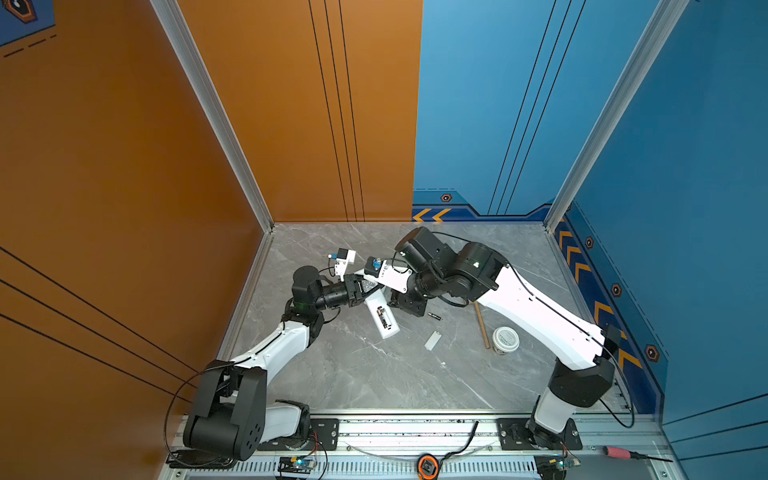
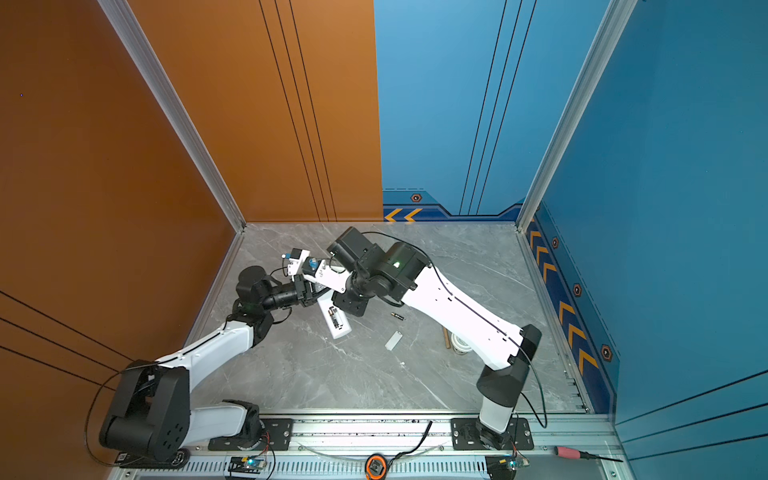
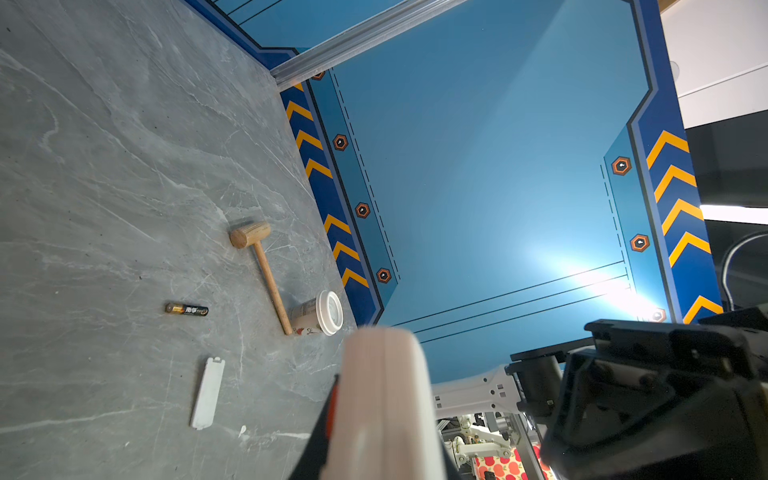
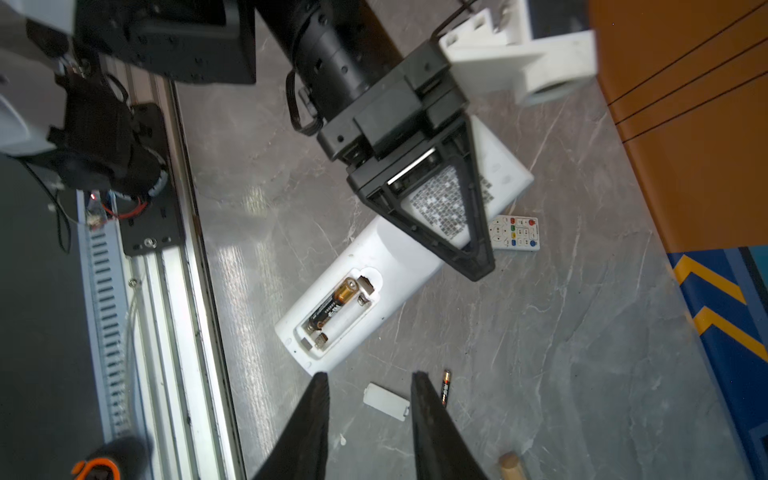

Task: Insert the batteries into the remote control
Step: 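Press the battery down into the compartment with the right gripper fingertips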

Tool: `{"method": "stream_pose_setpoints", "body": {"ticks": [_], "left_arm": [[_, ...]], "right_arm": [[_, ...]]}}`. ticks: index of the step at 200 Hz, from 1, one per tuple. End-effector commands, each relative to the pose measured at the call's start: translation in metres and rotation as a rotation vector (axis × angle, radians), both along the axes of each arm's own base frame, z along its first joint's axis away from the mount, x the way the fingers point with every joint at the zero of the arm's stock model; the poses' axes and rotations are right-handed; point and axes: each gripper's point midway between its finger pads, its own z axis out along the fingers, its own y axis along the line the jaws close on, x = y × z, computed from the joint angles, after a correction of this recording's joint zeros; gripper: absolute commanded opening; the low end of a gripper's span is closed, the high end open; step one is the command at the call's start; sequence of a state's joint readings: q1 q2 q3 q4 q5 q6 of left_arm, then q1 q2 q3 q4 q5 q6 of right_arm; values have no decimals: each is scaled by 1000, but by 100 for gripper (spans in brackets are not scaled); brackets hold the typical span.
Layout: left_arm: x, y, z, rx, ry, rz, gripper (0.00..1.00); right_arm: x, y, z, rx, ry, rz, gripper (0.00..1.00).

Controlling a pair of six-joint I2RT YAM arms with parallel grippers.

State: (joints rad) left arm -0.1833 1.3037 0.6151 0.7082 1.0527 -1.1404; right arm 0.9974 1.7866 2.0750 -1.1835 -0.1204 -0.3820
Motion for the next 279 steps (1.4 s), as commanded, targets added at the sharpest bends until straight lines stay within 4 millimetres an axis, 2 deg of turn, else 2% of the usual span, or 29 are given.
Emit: {"method": "stream_pose_setpoints", "body": {"ticks": [1, 43, 119, 204, 279], "left_arm": [[-4, 0, 6, 35, -34, -29, 0], [-12, 1, -10, 132, -9, -39, 0], [-20, -4, -8, 134, -13, -70, 0], [-30, -7, -4, 122, -17, -99, 0], [-31, -8, -3, 123, -21, -96, 0]], "right_arm": [[-18, -8, -11, -108, -18, 174, 33], [-22, 3, -23, -135, -25, 231, 34], [-31, 30, -36, -130, -17, 295, 32], [-17, 24, -50, -197, -72, 271, 25], [-16, 26, -58, -209, -76, 277, 21]]}}
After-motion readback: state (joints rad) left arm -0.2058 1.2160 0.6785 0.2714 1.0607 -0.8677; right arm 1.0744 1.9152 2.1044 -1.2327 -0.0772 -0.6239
